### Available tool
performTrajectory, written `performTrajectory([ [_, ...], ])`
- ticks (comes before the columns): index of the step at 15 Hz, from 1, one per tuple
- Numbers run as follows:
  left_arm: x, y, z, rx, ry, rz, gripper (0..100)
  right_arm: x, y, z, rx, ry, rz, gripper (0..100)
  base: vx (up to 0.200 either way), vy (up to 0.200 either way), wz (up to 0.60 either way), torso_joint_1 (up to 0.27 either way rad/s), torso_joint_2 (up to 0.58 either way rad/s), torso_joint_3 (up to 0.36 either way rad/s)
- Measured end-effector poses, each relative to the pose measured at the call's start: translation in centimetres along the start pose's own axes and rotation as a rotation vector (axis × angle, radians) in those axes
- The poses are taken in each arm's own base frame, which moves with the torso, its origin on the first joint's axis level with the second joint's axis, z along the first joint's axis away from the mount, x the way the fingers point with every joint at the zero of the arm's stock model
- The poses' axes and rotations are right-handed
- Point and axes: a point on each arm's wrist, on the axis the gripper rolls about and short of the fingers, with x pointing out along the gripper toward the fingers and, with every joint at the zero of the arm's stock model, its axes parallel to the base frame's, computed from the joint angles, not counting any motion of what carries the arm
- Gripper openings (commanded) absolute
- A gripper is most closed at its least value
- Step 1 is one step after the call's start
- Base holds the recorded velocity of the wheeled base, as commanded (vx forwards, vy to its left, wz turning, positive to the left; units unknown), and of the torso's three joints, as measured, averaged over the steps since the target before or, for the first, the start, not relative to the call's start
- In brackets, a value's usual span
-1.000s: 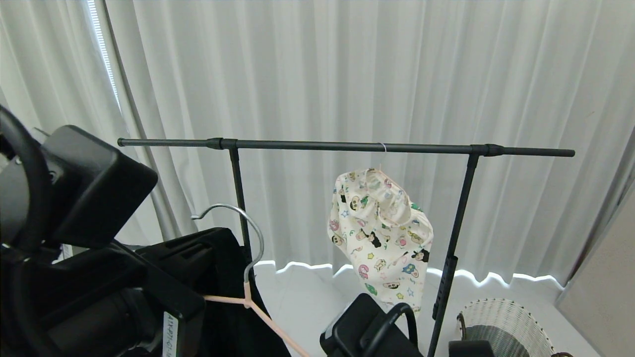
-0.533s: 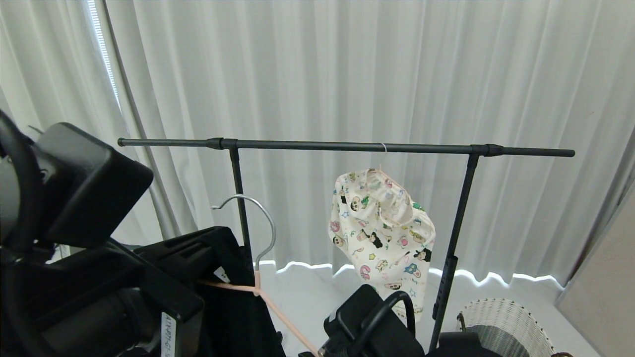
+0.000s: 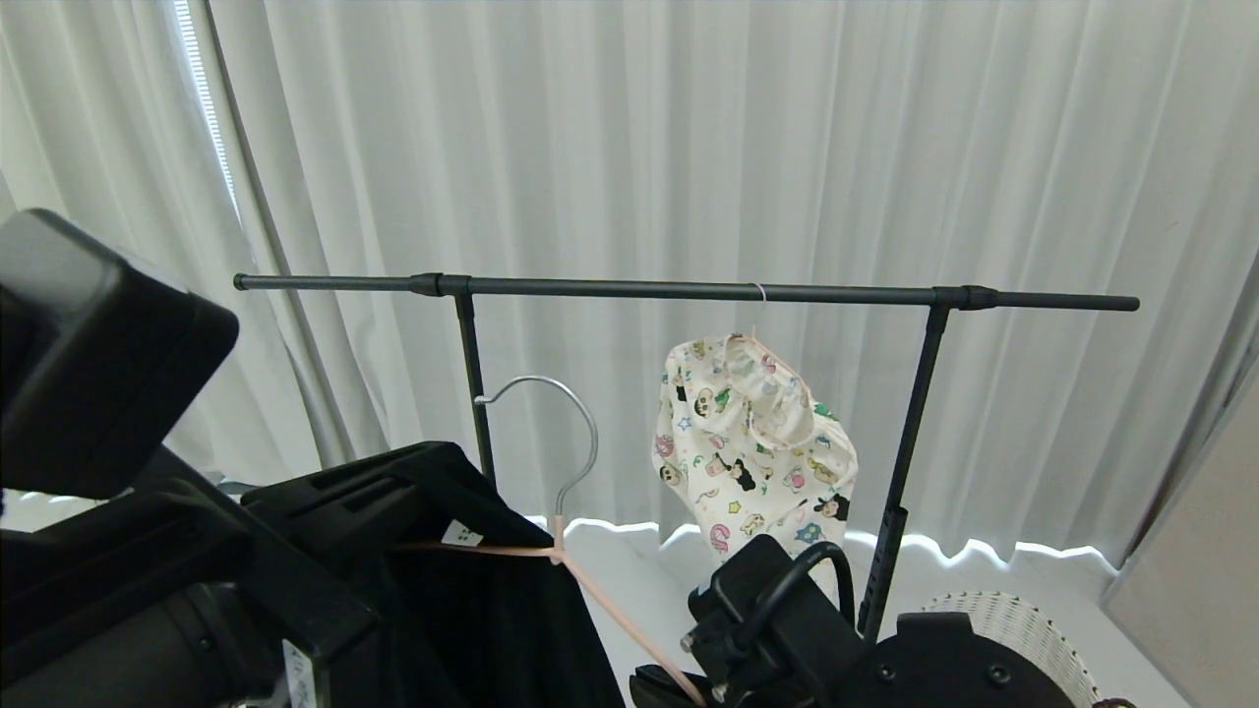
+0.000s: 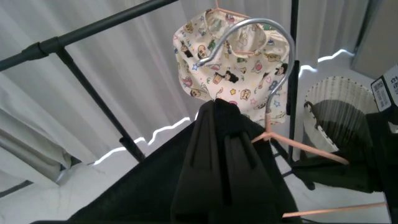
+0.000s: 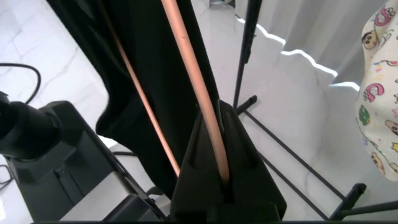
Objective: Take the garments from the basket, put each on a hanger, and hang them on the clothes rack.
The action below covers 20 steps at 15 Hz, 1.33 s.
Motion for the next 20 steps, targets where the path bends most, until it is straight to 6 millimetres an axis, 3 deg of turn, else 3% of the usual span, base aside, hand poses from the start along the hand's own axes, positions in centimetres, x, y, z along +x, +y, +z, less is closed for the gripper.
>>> performTrajectory([
  [15,-0.5,-1.0,-1.9,0.072,0.031,-0.06,0,-1.7,-1.6,2.0,0.042,-0.086,-0.046,0,0.0,0.0,0.0,0.0,0.0,0.0],
  [16,-0.4,-1.0,-1.8,0.068,0.027,-0.06,100,-1.8,-1.6,2.1,0.041,-0.09,-0.045,0,0.0,0.0,0.0,0.0,0.0,0.0],
  [20,-0.4,-1.0,-1.8,0.067,0.024,-0.059,100,-2.1,-1.6,2.5,0.049,-0.117,-0.036,0,0.0,0.0,0.0,0.0,0.0,0.0],
])
